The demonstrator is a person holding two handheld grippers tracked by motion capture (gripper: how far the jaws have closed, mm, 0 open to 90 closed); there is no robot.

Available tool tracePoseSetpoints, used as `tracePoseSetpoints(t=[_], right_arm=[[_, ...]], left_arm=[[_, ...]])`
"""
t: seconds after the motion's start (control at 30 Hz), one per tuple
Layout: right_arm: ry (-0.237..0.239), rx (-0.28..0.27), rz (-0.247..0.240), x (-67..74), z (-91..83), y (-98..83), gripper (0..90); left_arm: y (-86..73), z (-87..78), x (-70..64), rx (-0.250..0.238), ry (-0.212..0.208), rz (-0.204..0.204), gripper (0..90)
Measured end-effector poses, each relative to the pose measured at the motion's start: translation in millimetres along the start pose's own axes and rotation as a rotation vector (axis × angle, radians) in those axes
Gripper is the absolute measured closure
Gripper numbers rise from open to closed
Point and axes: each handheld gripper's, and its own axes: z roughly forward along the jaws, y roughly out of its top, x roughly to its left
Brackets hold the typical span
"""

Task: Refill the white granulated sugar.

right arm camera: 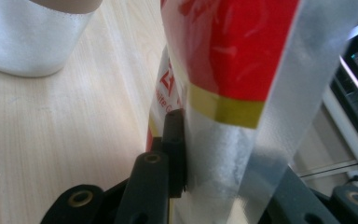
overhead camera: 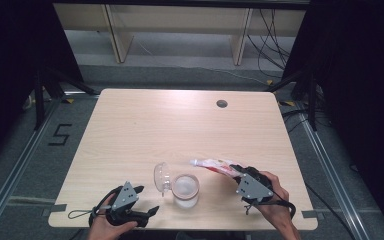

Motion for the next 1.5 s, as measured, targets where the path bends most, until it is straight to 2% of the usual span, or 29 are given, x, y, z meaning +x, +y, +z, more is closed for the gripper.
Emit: tracePoseSetpoints(t=[0.03,0.07,0.13,0.23,0.27,0.33,0.43,0.53,0.67,0.77,0.8,0.9,0.93,1.1,1.13,1.2,1.3,1.37,1.5], right_arm=[[0.000,0.000,0.000,0.0,0.0,0.0,76.3],[0.018,-0.026,0.067,-1.4,1.9,-4.1,76.4],[0.022,-0.033,0.071,-3.3,2.9,-6.2,76.4],[0.019,-0.037,0.141,-5.9,2.2,-13.1,76.8],[0.017,-0.041,0.146,-7.9,2.1,-14.8,76.8],[0.014,-0.046,0.187,-11.0,0.4,-19.8,76.9],[0.008,-0.044,0.212,-12.4,-0.6,-22.6,76.8],[0.002,-0.040,0.277,-13.5,-2.1,-27.6,76.9],[-0.009,-0.053,0.303,-16.1,-2.8,-31.9,76.9],[-0.010,-0.058,0.344,-17.0,-4.2,-35.7,76.9],[-0.005,-0.057,0.375,-18.6,-5.4,-38.5,76.9],[-0.014,-0.066,0.400,-19.3,-5.8,-41.9,76.8],[-0.011,-0.062,0.426,-20.6,-7.8,-44.2,76.8],[-0.025,-0.068,0.444,-21.7,-8.4,-48.3,76.6],[-0.024,-0.067,0.461,-21.2,-9.1,-48.7,76.6],[-0.025,-0.064,0.456,-22.5,-10.0,-50.8,76.3],[-0.037,-0.066,0.482,-22.6,-10.7,-52.1,76.0],[-0.036,-0.065,0.516,-21.1,-11.0,-52.0,75.3],[-0.046,-0.072,0.520,-21.0,-11.5,-52.2,74.5]], left_arm=[[-0.1,0.0,-0.1,0.001,0.000,-0.004,17.7],[-0.2,0.0,-0.2,0.001,0.000,-0.005,17.7],[-0.2,-0.2,-0.4,0.000,0.001,-0.002,17.7],[0.0,-0.4,-0.2,0.000,0.000,-0.001,17.7],[-0.1,-0.3,-0.1,0.000,0.001,-0.003,17.7],[-0.2,0.0,0.2,-0.005,0.003,-0.006,17.7],[-0.1,-0.5,0.5,-0.003,0.003,-0.002,17.7],[0.0,-0.6,0.8,0.000,0.007,0.005,17.7],[0.0,-0.7,0.8,-0.001,0.007,0.006,17.7],[0.0,-0.8,0.6,-0.003,0.004,-0.001,17.7],[0.0,-0.8,0.9,-0.002,0.007,0.004,17.7],[0.1,-0.8,0.8,0.000,0.008,0.006,17.7],[0.0,-0.6,0.6,-0.003,0.005,0.000,17.7],[0.2,-0.9,1.0,-0.001,0.008,0.006,17.7],[0.2,-0.9,1.0,-0.001,0.007,0.006,17.7],[0.1,-1.0,1.0,0.000,0.007,0.005,17.7],[0.1,-0.8,0.9,-0.001,0.008,0.006,17.7],[-0.1,-0.5,0.6,-0.001,0.009,0.003,17.7],[-0.1,-0.8,0.7,-0.003,0.005,0.001,17.7]])
